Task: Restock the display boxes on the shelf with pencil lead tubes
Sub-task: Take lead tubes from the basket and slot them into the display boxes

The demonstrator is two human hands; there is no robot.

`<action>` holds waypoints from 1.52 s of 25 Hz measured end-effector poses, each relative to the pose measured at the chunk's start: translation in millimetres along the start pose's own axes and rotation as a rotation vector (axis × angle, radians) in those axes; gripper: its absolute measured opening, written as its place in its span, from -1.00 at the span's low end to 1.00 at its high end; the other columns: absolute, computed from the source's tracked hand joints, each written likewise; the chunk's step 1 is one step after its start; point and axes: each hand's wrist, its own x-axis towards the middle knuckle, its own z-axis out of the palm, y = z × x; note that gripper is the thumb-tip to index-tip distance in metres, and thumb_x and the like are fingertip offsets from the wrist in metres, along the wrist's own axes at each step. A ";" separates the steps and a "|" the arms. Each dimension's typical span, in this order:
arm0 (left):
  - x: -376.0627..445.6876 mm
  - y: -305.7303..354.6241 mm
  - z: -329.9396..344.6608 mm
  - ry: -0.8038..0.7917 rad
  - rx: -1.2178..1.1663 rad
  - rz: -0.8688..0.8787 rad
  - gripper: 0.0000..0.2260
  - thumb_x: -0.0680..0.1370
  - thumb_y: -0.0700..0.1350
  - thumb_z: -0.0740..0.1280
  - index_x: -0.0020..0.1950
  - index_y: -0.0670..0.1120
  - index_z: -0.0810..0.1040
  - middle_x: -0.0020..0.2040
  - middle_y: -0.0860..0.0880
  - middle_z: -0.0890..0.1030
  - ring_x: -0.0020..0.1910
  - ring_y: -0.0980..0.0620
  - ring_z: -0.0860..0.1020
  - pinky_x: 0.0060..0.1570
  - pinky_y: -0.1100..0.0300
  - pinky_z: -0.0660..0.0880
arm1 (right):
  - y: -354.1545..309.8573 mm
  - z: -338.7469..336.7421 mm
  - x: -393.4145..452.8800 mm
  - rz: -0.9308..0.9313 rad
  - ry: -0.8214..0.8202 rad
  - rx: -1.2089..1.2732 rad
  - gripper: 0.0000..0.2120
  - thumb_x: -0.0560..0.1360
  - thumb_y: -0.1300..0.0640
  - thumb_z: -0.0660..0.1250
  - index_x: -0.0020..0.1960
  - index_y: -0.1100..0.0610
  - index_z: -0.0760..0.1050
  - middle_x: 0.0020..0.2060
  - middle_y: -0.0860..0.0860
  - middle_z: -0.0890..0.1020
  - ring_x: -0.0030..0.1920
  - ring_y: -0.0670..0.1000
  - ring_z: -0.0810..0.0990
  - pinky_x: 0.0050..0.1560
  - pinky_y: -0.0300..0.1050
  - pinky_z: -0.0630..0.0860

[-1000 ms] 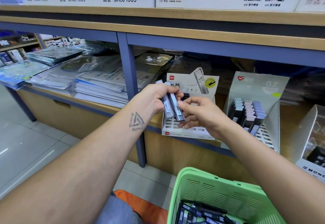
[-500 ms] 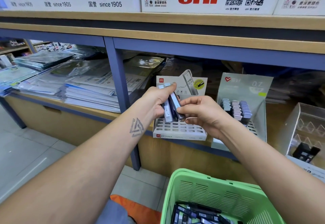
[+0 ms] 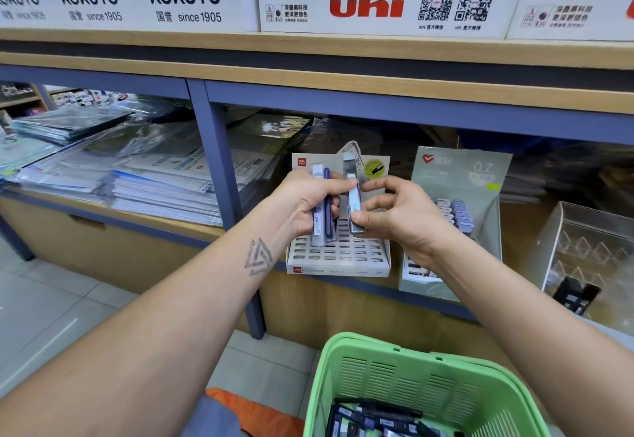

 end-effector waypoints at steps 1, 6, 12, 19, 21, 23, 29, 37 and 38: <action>0.1 0.1 2.3 -0.015 0.020 0.007 -0.85 0.45 -0.32 0.51 -0.16 -0.17 0.56 -0.37 -0.08 0.54 -0.48 0.09 0.42 -0.54 0.28 0.40 | -0.9 -4.2 -1.5 -0.001 -0.007 -0.022 -0.56 0.42 0.42 0.50 0.24 0.23 0.47 -0.28 0.13 0.64 -0.22 0.11 0.70 -0.18 0.03 0.68; -7.3 -2.5 28.0 -0.171 0.109 -0.003 -0.82 0.48 -0.38 0.45 -0.14 -0.15 0.53 -0.36 -0.09 0.53 -0.46 0.08 0.43 -0.51 0.27 0.40 | -17.7 -32.8 -7.5 -0.102 0.110 -0.189 -0.63 0.55 0.15 0.46 0.31 0.16 0.48 -0.16 0.15 0.71 -0.24 0.02 0.68 -0.17 -0.06 0.64; -14.5 -9.1 70.1 -0.328 0.140 -0.118 -0.85 0.50 -0.33 0.45 -0.15 -0.15 0.52 -0.33 -0.08 0.53 -0.46 0.10 0.42 -0.51 0.32 0.38 | -32.3 -83.4 -20.3 -0.259 0.203 -0.379 -0.81 0.53 0.24 0.46 0.14 0.12 0.64 -0.26 0.06 0.71 -0.27 0.02 0.69 -0.06 0.00 0.68; 2.0 -19.4 72.5 -0.131 0.132 -0.320 -0.79 0.51 -0.25 0.48 -0.25 -0.14 0.48 -0.41 -0.02 0.46 -0.51 0.13 0.42 -0.54 0.35 0.42 | -15.5 -101.4 -26.3 -0.414 0.258 -0.733 -0.86 0.53 0.14 0.47 0.09 0.04 0.65 -0.14 -0.08 0.69 -0.16 -0.12 0.67 -0.01 -0.12 0.65; 4.1 -21.1 72.2 -0.111 0.138 -0.321 -0.78 0.52 -0.26 0.46 -0.23 -0.12 0.46 -0.40 -0.02 0.44 -0.52 0.13 0.40 -0.55 0.35 0.41 | -8.5 -99.9 -24.3 -0.448 0.248 -0.848 -0.85 0.54 0.12 0.46 0.10 0.03 0.66 -0.13 -0.07 0.69 -0.10 -0.11 0.65 0.05 -0.07 0.63; 6.4 -21.5 70.7 -0.106 0.142 -0.323 -0.77 0.52 -0.27 0.46 -0.23 -0.12 0.45 -0.40 -0.02 0.43 -0.53 0.13 0.41 -0.56 0.34 0.42 | -3.3 -99.6 -23.6 -0.440 0.223 -0.897 -0.86 0.54 0.12 0.45 0.10 0.03 0.66 -0.12 -0.05 0.69 -0.07 -0.09 0.65 0.06 -0.03 0.62; 8.2 -22.8 68.5 -0.114 0.154 -0.322 -0.78 0.53 -0.27 0.45 -0.22 -0.12 0.45 -0.39 -0.02 0.43 -0.54 0.13 0.41 -0.55 0.34 0.42 | 5.5 -96.1 -24.0 -0.450 0.221 -1.000 -0.85 0.55 0.08 0.44 0.12 0.00 0.65 -0.10 -0.05 0.70 -0.06 -0.04 0.64 0.05 0.03 0.61; 8.4 -25.5 71.4 -0.118 0.171 -0.326 -0.78 0.54 -0.26 0.44 -0.23 -0.12 0.45 -0.38 -0.02 0.41 -0.54 0.14 0.40 -0.55 0.36 0.41 | 2.9 -95.2 -28.1 -0.399 0.142 -0.938 -0.93 0.52 0.11 0.48 0.00 0.00 0.65 -0.16 -0.12 0.66 -0.09 -0.13 0.62 -0.01 -0.10 0.58; 8.3 -25.6 71.5 -0.117 0.171 -0.327 -0.78 0.54 -0.26 0.44 -0.23 -0.12 0.45 -0.39 -0.02 0.41 -0.54 0.14 0.40 -0.55 0.36 0.41 | 3.2 -94.8 -28.8 -0.392 0.139 -0.943 -0.93 0.52 0.11 0.48 -0.01 -0.01 0.65 -0.17 -0.13 0.65 -0.09 -0.11 0.62 -0.02 -0.11 0.56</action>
